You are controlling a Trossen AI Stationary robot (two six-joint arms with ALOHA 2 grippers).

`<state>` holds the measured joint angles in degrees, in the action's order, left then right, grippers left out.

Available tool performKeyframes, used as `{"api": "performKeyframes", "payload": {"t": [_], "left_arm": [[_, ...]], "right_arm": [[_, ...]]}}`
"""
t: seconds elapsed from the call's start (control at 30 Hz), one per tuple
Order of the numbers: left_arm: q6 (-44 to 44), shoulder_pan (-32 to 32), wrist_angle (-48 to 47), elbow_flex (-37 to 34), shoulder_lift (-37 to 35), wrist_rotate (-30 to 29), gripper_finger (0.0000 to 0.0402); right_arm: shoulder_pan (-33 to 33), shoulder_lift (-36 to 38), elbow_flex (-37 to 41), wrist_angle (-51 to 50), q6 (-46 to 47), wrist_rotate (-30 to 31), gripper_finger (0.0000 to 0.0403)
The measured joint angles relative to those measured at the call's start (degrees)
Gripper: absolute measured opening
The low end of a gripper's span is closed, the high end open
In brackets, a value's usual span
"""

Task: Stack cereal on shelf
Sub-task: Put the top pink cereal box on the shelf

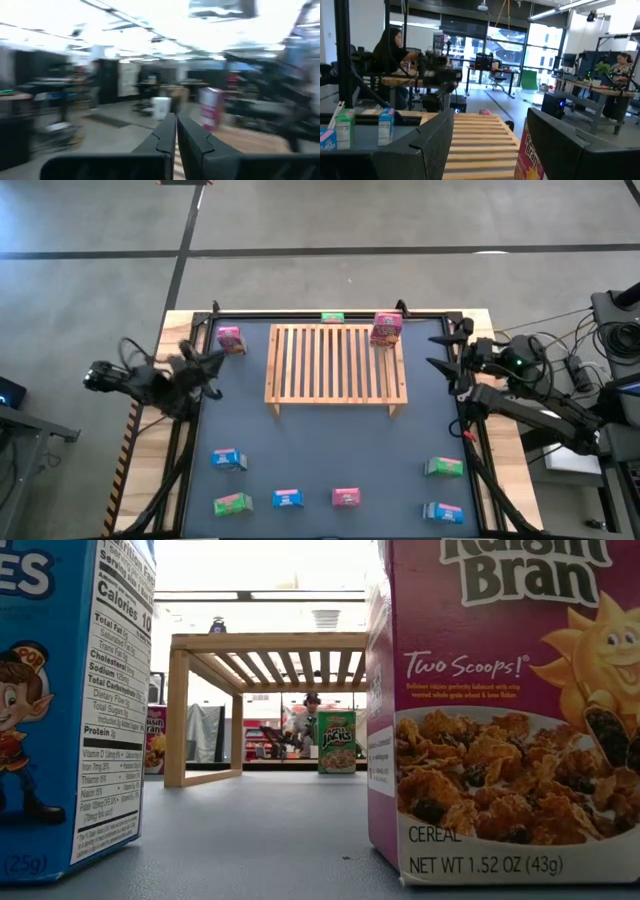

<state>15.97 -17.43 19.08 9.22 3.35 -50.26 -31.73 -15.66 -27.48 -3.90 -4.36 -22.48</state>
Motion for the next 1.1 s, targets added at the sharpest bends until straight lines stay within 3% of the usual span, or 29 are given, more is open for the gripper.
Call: {"api": "performKeyframes", "payload": {"t": [0.17,0.3,0.57,0.7,0.8,0.93,1.1], "left_arm": [[0.1,0.0,-21.2,16.4,5.8,-8.0,0.0033],[-4.6,0.0,-37.1,28.6,14.7,-15.7,0.0099],[-11.5,0.6,-63.2,49.9,31.7,-16.4,0.0244],[-23.6,3.7,-79.1,59.3,37.6,-11.3,0.0261],[-28.8,6.5,-82.0,62.1,41.8,-3.3,0.0255],[-26.7,8.4,-78.4,60.3,48.8,4.3,0.0248],[-21.7,13.4,-80.2,59.4,57.2,4.9,0.0247]], "right_arm": [[0.0,0.0,0.0,0.0,-0.8,0.0,0.024],[0.0,-0.1,0.0,0.0,-1.6,0.0,0.024],[0.0,-0.1,0.0,0.0,-1.6,0.0,0.024],[0.0,-0.1,0.0,0.0,-1.2,0.0,0.024],[0.0,-0.1,0.0,0.0,-1.2,0.0,0.024],[0.0,-0.1,0.0,0.0,-1.2,0.0,0.024],[0.0,-0.1,0.0,0.0,-0.6,0.0,0.024]]}}
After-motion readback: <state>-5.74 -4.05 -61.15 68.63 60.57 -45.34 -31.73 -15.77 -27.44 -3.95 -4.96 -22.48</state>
